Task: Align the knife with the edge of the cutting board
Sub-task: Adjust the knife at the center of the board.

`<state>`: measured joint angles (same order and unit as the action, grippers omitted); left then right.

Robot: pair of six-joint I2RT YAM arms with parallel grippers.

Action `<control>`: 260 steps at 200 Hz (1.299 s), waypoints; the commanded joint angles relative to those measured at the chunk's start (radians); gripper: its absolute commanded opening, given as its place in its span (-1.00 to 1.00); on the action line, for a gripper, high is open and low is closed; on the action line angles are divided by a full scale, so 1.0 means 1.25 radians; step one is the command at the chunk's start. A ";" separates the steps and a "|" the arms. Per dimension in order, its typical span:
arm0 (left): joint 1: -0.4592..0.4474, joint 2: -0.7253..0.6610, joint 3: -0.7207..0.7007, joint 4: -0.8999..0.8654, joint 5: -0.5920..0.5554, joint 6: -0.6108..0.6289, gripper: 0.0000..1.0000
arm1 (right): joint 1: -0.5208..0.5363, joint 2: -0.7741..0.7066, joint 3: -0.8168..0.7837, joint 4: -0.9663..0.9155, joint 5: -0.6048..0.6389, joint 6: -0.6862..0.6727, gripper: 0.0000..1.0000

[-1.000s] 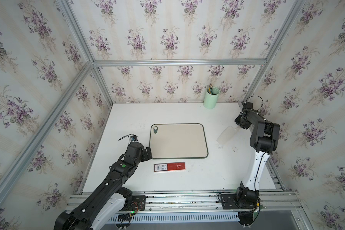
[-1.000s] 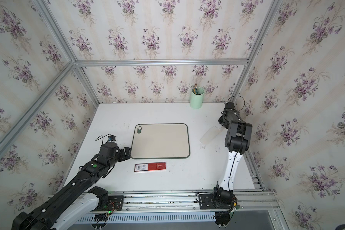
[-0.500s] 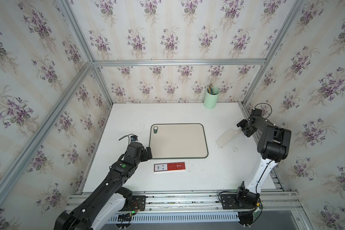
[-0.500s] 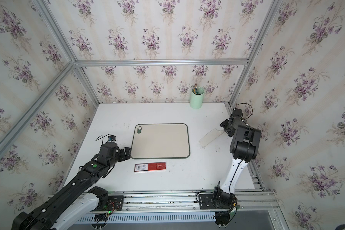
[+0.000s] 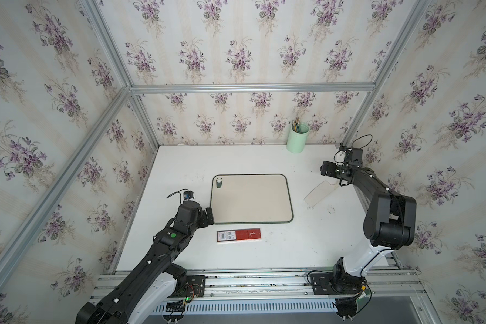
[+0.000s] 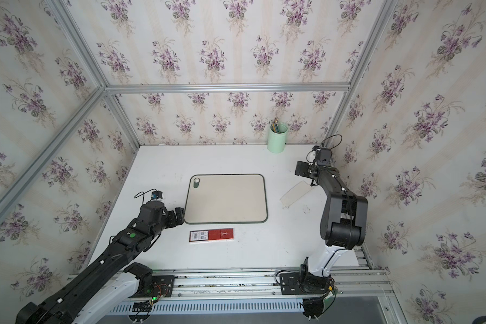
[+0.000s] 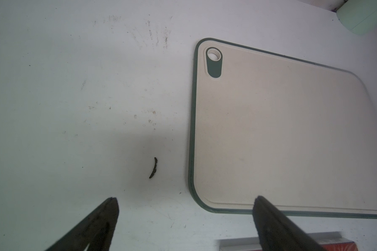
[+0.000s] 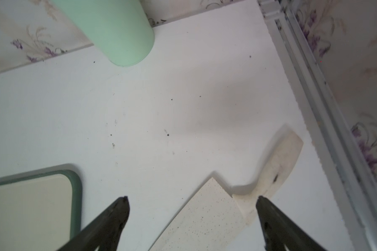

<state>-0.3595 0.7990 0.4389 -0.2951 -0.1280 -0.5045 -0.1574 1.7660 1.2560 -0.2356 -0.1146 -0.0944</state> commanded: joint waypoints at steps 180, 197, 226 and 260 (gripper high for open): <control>0.000 -0.042 -0.013 0.006 0.020 0.004 0.99 | -0.028 0.065 -0.062 -0.122 0.412 -1.007 0.84; 0.000 -0.045 -0.019 0.017 0.022 0.008 0.99 | -0.034 0.099 -0.035 -0.130 0.385 -1.007 0.83; 0.000 -0.042 -0.017 0.016 0.018 0.012 0.99 | -0.025 0.167 0.039 -0.172 0.347 -1.000 0.82; 0.000 -0.045 -0.020 0.021 0.021 0.013 0.99 | -0.015 0.235 0.099 -0.187 0.317 -0.985 0.83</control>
<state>-0.3595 0.7452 0.4152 -0.2913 -0.1043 -0.5034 -0.1818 2.0136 1.3491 -0.4313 0.3489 -1.3422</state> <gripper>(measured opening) 0.995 0.912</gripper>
